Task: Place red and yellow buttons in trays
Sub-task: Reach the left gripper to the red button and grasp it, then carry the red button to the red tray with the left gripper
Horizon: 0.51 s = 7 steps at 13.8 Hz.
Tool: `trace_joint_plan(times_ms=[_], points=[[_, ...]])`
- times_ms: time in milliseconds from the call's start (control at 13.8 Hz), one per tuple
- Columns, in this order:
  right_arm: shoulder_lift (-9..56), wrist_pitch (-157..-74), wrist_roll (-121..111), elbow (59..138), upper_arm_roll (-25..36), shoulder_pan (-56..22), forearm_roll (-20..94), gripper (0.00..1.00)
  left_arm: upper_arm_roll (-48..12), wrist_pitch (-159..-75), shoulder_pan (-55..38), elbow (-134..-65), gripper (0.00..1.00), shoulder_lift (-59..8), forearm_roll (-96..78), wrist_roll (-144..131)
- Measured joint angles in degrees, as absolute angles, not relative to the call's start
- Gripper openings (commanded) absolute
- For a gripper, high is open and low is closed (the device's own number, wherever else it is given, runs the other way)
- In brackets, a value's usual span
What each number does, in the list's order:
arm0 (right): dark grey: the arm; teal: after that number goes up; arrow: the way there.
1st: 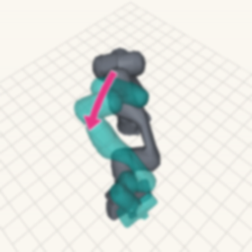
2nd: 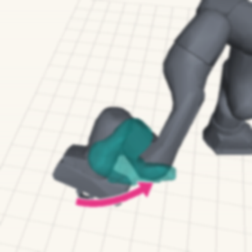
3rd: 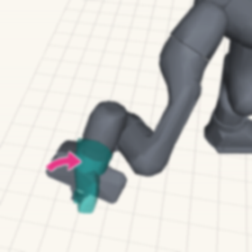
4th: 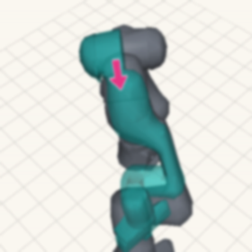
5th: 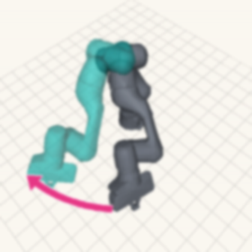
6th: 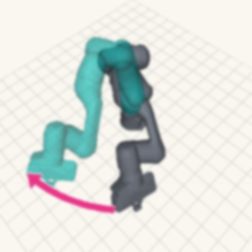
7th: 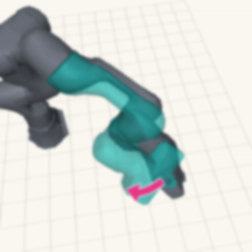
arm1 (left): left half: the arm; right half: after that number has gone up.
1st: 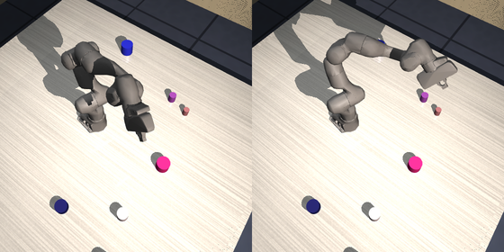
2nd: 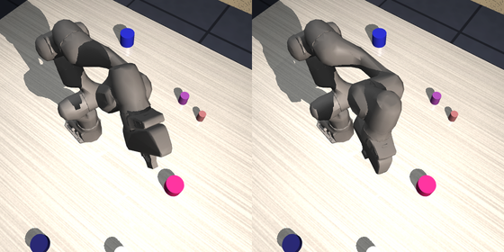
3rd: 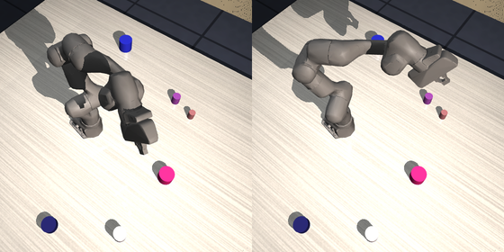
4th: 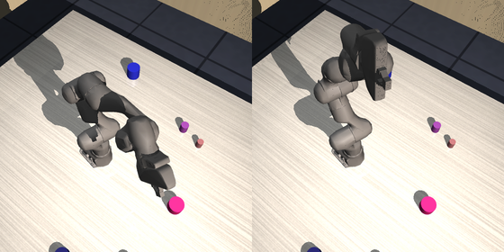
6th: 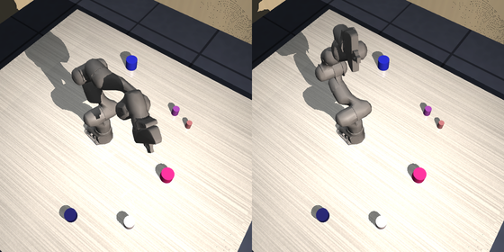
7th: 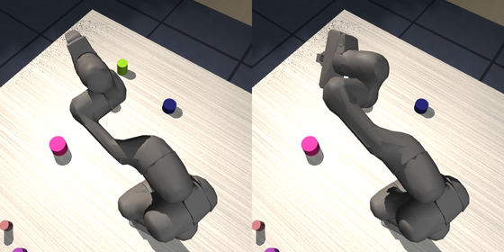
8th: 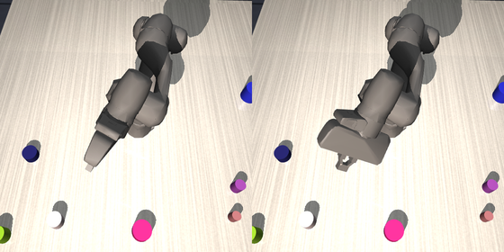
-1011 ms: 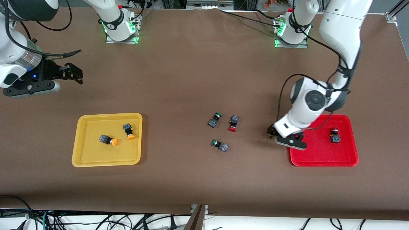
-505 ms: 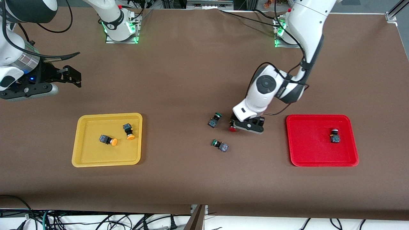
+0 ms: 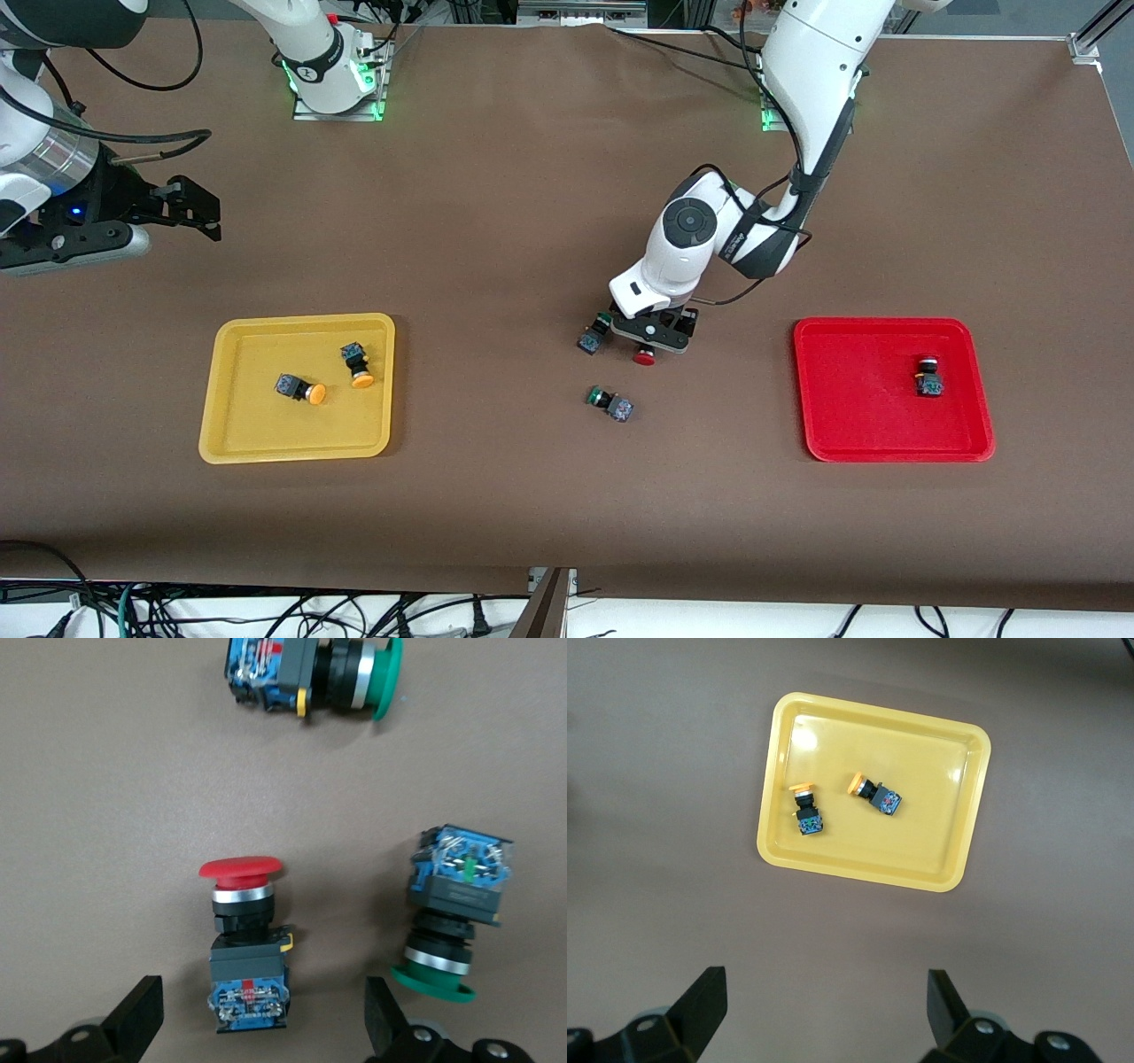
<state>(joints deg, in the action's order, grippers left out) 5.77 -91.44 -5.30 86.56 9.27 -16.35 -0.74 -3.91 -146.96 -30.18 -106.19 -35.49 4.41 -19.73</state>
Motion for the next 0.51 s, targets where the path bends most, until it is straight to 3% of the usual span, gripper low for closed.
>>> trace_joint_plan(times_ms=[361, 433, 505], points=[[5.8, -91.2, -5.3, 86.6, 9.3, -16.2, -0.7, 1.00, -3.8, -147.1, -30.2, -105.2, 1.00, -37.0, 4.4, -19.7], [5.8, -91.2, -5.3, 86.6, 9.3, -16.2, -0.7, 1.00, -3.7, -147.1, -30.2, -104.7, 0.91, -37.3, 4.4, -19.7], [5.9, -91.2, -5.3, 86.6, 9.3, -16.2, -0.6, 1.00, -3.7, -147.1, -30.2, -104.3, 0.76, -37.5, 4.4, -19.7]])
